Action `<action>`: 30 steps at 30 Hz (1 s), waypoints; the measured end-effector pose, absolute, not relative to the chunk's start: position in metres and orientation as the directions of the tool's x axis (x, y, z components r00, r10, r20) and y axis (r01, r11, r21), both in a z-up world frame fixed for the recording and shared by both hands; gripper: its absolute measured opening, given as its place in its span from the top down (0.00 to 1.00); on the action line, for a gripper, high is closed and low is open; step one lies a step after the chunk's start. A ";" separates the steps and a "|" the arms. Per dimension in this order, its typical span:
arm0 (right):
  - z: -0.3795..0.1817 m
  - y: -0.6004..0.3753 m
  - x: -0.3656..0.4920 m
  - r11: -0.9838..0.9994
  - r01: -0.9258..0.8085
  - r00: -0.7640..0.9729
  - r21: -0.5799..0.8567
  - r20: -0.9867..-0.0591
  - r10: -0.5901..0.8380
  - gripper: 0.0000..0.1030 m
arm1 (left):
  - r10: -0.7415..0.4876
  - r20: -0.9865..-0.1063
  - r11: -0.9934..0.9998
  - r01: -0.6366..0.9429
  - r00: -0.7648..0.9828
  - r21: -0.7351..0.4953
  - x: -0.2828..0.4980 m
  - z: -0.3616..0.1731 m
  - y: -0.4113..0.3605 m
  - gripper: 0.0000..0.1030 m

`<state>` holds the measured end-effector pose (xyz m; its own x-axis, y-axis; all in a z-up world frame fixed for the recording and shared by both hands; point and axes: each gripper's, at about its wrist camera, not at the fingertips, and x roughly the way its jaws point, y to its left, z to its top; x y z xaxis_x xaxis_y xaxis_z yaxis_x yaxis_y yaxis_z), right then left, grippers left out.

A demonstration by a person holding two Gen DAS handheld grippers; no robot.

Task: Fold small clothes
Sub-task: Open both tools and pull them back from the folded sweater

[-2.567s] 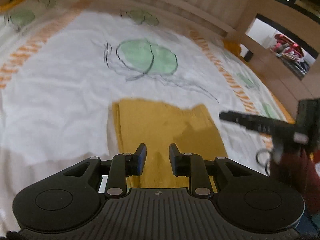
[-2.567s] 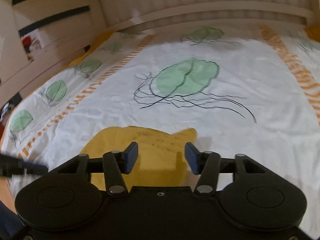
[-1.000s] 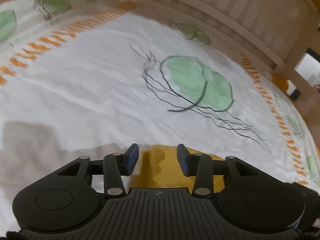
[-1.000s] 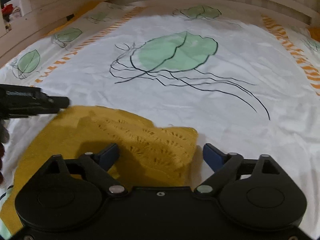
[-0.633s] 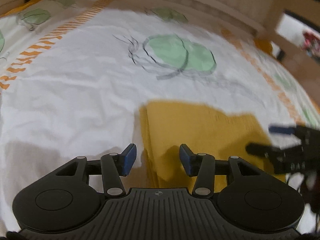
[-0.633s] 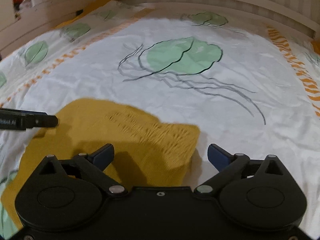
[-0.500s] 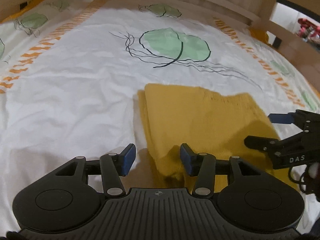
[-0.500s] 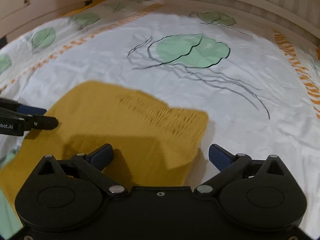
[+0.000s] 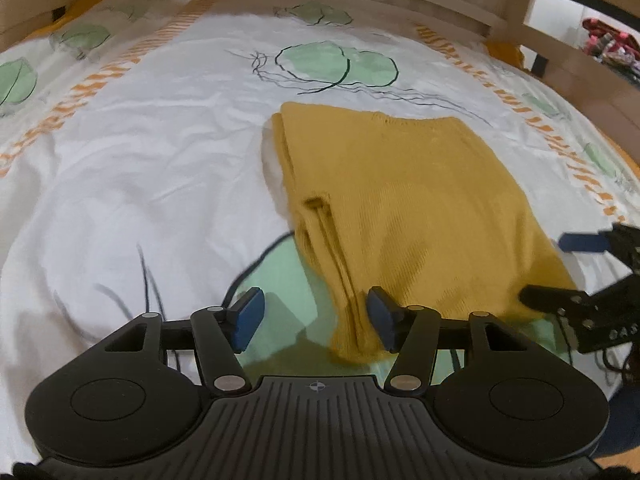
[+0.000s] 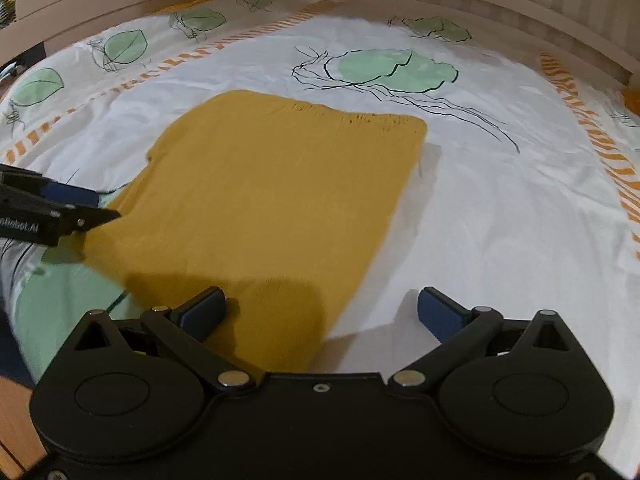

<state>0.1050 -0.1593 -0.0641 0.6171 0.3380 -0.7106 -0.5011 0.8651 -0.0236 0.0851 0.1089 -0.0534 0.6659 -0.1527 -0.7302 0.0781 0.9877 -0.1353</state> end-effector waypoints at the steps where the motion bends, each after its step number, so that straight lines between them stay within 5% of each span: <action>1: -0.063 -0.162 0.100 0.868 -0.496 0.619 -0.018 -0.708 0.339 0.01 | -0.151 -0.727 0.988 0.075 0.670 -0.137 0.081 -0.053 0.109 0.46; 4: -0.062 -0.174 0.089 0.883 -0.468 0.620 0.034 -0.700 0.356 0.01 | -0.147 -0.703 0.989 0.080 0.695 -0.127 0.065 -0.049 0.108 0.46; 15: -0.050 -0.196 0.056 0.924 -0.348 0.700 0.159 -0.611 0.369 0.00 | -0.127 -0.629 0.991 0.125 0.767 -0.047 0.030 -0.042 0.074 0.09; 21: -0.044 -0.204 0.046 0.912 -0.316 0.708 0.260 -0.575 0.410 0.01 | -0.102 -0.602 0.995 0.077 0.792 -0.068 0.018 -0.036 0.072 0.08; 25: -0.031 -0.199 0.033 0.927 -0.319 0.761 0.198 -0.530 0.374 0.01 | -0.096 -0.610 0.993 0.033 0.786 -0.115 0.013 -0.031 0.077 0.10; 30: -0.021 -0.183 0.011 0.972 -0.231 0.841 0.045 -0.493 0.223 0.01 | 0.074 -0.589 0.997 -0.072 0.805 0.027 0.008 -0.018 0.065 0.11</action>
